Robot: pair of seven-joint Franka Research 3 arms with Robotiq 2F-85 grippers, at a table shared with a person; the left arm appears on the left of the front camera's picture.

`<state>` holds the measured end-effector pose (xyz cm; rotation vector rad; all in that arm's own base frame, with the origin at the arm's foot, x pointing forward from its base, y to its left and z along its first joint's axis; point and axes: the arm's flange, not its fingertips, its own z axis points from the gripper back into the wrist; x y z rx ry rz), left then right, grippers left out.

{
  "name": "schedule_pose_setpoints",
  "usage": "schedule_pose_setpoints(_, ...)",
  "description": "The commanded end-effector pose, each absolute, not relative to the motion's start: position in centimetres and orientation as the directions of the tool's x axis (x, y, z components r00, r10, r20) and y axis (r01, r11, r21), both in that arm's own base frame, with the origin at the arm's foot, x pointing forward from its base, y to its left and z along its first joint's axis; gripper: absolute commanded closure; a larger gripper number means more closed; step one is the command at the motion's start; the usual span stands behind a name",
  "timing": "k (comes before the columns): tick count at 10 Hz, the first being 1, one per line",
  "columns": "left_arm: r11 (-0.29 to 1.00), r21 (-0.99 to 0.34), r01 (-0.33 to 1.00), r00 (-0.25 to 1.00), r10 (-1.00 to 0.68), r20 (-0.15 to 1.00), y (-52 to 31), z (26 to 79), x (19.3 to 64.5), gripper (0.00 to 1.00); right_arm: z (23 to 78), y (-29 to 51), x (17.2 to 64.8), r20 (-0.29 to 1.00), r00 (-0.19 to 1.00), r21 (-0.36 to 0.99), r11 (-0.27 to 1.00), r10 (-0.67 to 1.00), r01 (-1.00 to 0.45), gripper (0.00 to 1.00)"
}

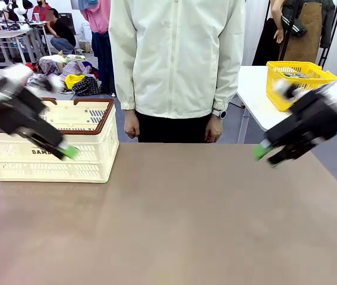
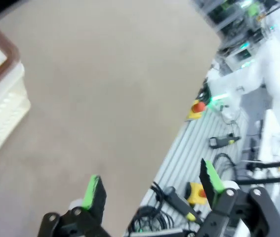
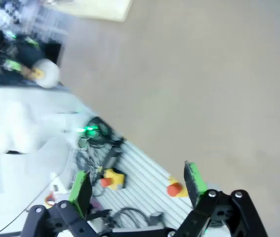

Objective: Place the drinks into the Shopping basket.
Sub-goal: Pick up one drink and place it into the Shopping basket.

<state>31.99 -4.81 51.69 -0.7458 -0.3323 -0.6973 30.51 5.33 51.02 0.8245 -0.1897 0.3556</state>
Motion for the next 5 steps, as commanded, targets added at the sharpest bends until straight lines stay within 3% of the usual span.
schedule_pose_setpoints(1, 0.425, -0.611, 0.668, 0.741, -0.304, 0.598, 5.8, 54.5, 31.4, 0.0, 53.2, -3.9, 28.6, 0.325, 0.946, 0.797, 0.533, 0.019, -0.284, 0.0)
schedule_pose_setpoints(5, 0.272, -0.757, 0.594, 0.751, 0.149, 0.643, 23.2, 50.9, 26.3, 0.0, 51.2, -19.6, 25.4, 0.23, 0.898, 0.921, 0.383, -0.375, -0.076, 0.0)
